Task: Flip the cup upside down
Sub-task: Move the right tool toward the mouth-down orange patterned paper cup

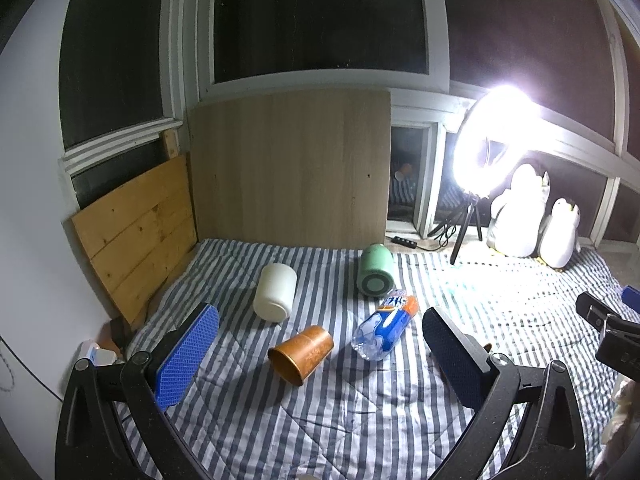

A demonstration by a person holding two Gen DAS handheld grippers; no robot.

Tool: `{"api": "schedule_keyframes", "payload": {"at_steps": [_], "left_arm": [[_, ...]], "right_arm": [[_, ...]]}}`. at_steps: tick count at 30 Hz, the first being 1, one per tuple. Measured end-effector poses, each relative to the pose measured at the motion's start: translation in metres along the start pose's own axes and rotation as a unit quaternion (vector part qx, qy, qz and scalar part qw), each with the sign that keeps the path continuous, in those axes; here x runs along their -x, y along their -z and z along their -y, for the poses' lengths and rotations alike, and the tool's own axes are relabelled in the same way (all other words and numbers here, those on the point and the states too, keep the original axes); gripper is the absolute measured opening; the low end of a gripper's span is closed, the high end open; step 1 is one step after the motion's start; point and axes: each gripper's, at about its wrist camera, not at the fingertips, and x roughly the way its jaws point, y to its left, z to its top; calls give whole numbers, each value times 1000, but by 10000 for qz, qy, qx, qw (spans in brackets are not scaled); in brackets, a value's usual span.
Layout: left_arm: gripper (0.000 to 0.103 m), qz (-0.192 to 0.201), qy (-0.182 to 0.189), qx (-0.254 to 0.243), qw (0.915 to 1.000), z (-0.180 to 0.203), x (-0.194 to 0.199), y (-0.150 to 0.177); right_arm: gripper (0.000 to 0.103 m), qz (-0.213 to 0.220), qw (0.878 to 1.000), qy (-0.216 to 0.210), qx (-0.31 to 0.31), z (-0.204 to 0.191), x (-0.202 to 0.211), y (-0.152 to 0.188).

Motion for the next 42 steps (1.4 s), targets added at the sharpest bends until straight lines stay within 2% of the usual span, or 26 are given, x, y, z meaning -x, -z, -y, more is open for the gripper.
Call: {"api": "schedule_keyframes", "payload": {"at_steps": [17,31,36,40,42], "left_arm": [[103,-298,26,-69,9995,9,-24,15],[103,-447,-48,-59,9990,11,-37,18],[103,-484,-76,-54,9988,11,-43,19],[103,-520,-98,-50,9986,13,-47,21],[103,-543,-113,-42,9985,12,-49,21]], "right_arm": [[101,-641,9979,-64,34,6,-54,14],[90,-1273,9912,-354,89,9,-109,16],[83,-1619,9853,-548,68,11,-134,16],[82,-1862,9800,-689,137,7,-154,17],[78,-1994,9767,-773,199,4,-164,17]]}}
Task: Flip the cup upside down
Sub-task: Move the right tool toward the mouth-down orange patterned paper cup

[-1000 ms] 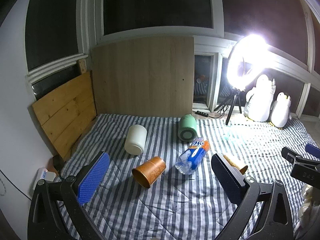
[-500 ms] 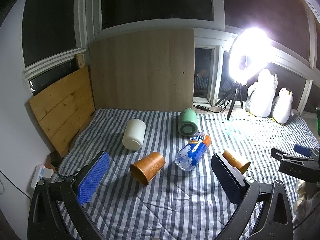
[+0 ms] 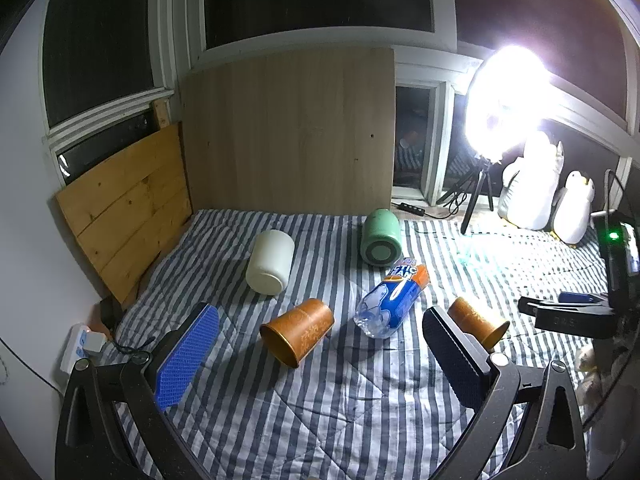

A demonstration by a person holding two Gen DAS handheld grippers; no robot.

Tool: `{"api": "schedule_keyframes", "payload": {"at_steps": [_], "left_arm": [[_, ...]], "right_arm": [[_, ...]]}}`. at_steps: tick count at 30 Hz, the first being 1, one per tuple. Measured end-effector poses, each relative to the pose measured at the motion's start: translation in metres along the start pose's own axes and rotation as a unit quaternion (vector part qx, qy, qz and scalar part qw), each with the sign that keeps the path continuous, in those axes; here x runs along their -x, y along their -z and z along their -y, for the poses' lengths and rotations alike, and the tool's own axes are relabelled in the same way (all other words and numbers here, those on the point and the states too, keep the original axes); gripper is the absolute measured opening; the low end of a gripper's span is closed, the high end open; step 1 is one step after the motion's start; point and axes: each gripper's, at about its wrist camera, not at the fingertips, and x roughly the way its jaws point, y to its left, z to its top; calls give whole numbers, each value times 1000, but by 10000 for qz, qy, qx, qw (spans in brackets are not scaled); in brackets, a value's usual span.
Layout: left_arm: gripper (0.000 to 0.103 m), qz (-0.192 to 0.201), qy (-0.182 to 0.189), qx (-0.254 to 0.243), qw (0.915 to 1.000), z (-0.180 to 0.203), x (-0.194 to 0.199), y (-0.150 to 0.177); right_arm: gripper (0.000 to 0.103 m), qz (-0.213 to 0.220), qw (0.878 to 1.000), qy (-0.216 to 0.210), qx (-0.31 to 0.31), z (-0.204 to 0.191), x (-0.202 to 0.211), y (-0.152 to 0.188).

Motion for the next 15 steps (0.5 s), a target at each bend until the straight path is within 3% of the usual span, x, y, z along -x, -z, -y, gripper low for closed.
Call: {"api": "schedule_keyframes", "payload": {"at_steps": [15], "left_arm": [[103,-192,-249,201,9993,-15,-19,10]], "right_arm": [[70,-939,9942,-529,-15,-5,-72,-35]]}}
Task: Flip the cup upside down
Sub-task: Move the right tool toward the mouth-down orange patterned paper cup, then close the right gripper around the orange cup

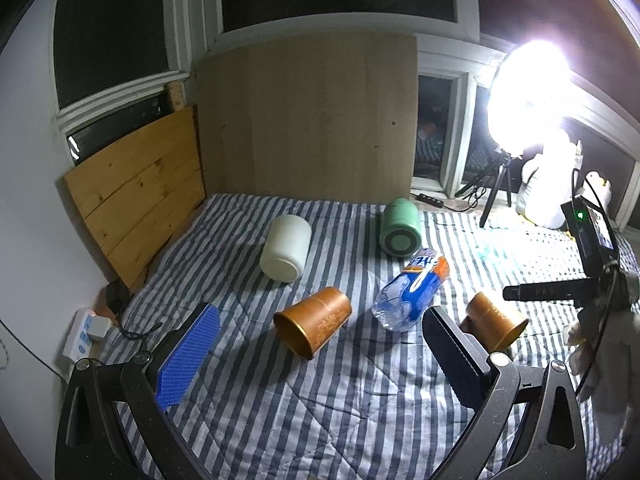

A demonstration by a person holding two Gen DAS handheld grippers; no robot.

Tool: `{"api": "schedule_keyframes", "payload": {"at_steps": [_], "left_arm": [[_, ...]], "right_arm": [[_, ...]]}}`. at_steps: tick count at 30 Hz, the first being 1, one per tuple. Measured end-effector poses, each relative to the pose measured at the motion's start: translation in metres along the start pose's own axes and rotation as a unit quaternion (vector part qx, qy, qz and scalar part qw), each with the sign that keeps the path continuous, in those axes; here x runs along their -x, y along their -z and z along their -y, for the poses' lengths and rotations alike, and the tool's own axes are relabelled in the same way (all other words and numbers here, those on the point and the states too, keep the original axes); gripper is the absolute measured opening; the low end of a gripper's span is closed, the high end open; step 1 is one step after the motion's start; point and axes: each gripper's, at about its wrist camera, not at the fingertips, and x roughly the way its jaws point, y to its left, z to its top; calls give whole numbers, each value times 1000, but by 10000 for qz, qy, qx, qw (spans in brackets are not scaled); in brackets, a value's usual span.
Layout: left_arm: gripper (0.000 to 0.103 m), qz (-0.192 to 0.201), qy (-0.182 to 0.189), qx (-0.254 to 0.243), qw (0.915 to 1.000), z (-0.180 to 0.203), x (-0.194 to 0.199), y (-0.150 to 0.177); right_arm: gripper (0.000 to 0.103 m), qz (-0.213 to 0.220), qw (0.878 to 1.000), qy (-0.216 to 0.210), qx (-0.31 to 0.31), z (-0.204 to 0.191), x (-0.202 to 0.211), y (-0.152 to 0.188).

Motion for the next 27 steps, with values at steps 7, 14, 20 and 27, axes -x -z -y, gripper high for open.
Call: {"api": "schedule_keyframes", "payload": {"at_steps": [7,14,20,27], "left_arm": [[103,-57,-110,103,9999,-9,-6,3],[103,-90,-159,157,9997,-11,-9,5],[103,-109,-163,167,9997,-11,-12,6],[102,-125,-165,184,9996,-13,-14,7]], "right_arm": [[69,-455,9985,-306,-85,5,-26,-13],[69,-729,9963,-447,-121,8,-42,-20],[69,-949,9947,-401,-46,3,-54,-19],[58,-1152,9919,-521,-132,3,-63,-18]]}}
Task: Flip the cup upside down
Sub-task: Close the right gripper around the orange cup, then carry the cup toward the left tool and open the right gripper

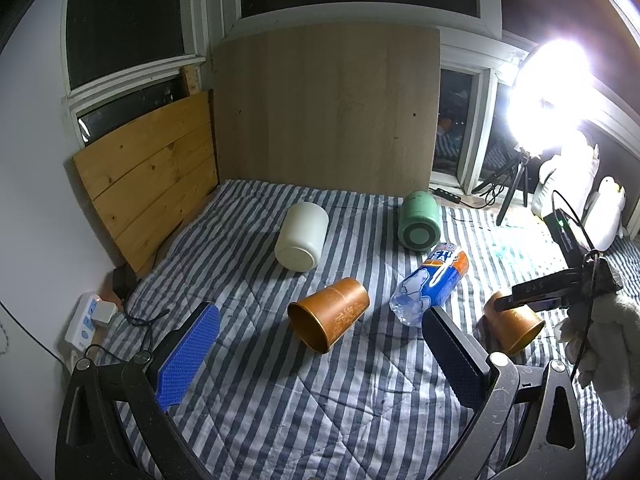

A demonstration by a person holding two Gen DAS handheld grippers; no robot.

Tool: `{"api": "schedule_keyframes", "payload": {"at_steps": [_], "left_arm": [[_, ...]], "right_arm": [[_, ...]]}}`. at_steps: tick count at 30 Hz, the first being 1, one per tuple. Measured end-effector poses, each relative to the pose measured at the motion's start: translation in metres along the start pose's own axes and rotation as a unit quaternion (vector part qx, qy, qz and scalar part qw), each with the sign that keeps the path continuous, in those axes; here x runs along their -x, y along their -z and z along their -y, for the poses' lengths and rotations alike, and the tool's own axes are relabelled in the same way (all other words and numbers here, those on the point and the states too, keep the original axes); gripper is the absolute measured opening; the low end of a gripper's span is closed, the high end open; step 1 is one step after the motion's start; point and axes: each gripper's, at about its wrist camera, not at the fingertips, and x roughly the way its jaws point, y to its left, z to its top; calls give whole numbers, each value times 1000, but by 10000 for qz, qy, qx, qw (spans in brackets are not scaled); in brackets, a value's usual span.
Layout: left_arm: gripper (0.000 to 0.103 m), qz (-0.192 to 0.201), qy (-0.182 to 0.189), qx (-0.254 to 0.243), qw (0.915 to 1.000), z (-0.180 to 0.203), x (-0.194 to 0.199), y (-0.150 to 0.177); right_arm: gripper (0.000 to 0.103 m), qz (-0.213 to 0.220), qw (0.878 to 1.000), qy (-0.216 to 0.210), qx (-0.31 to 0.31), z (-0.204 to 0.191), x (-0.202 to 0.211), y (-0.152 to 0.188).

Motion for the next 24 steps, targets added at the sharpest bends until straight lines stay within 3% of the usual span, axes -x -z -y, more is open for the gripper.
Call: {"api": "schedule_keyframes", "payload": {"at_steps": [12,24], "left_arm": [[102,-80,73,-36,9999,4,-4,4],[101,-387,470,-308,9977,32,-17,14]], "right_arm": [[57,-107,9994,-191,-262,8,2,13],[57,9,9972,-368,-648,17,15,53]]}}
